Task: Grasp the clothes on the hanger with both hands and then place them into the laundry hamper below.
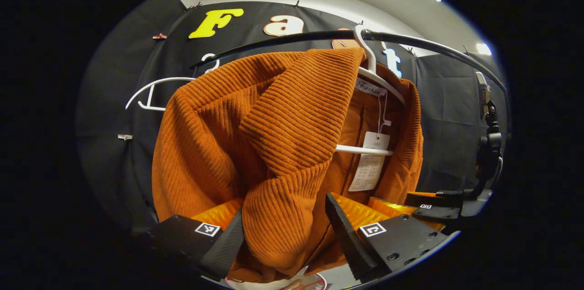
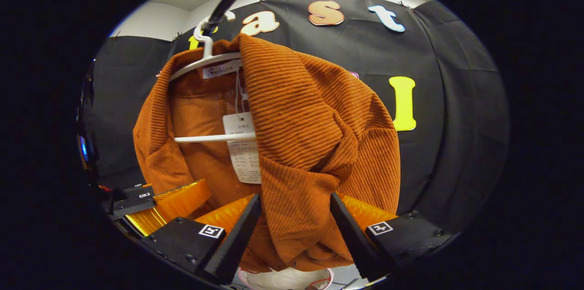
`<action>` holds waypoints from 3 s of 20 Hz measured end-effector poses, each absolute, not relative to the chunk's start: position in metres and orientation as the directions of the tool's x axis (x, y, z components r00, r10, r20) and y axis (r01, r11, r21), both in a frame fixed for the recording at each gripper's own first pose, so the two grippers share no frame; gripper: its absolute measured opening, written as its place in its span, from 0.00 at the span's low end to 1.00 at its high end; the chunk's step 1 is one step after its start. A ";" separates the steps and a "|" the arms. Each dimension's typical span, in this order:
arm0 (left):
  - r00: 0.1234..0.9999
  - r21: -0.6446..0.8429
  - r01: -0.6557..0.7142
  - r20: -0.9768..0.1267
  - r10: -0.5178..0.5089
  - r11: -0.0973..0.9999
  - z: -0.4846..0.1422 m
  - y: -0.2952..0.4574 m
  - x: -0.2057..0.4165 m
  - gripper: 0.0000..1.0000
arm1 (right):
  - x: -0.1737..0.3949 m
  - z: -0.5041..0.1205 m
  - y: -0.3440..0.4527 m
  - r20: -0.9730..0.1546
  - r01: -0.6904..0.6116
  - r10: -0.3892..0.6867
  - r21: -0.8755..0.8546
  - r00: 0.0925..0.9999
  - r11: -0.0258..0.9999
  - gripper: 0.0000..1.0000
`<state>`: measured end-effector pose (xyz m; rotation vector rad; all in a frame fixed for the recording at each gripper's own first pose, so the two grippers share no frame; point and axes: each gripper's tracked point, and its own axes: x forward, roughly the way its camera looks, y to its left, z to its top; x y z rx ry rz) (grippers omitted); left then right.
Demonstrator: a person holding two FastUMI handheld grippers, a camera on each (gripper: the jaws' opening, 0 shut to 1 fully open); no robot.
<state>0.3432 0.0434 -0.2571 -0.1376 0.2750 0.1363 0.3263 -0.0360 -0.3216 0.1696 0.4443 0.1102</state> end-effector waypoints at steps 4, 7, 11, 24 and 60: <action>0.953 -0.121 -0.184 -0.263 0.147 0.975 -0.256 0.049 0.348 0.80 | 0.341 -0.334 -0.050 -0.428 -0.066 0.144 0.191 0.892 0.979 0.81; 0.940 -0.097 -0.240 -0.274 0.206 0.966 -0.256 0.070 0.348 0.28 | 0.349 -0.324 -0.074 -0.389 -0.060 0.116 0.154 0.914 0.986 0.31; 0.919 -0.051 -0.323 -0.257 0.300 0.945 -0.239 0.104 0.335 0.09 | 0.360 -0.317 -0.103 -0.360 -0.053 0.131 0.220 0.924 0.974 0.14; 0.889 0.138 -0.447 -0.046 0.456 0.884 -0.119 0.170 0.309 0.08 | 0.401 -0.226 -0.177 -0.148 -0.002 0.055 0.339 0.988 0.941 0.13; 0.932 0.014 -0.148 -0.334 0.144 0.989 -0.262 0.222 0.361 0.08 | 0.462 -0.336 -0.150 -0.286 -0.153 0.267 0.366 0.920 0.918 0.14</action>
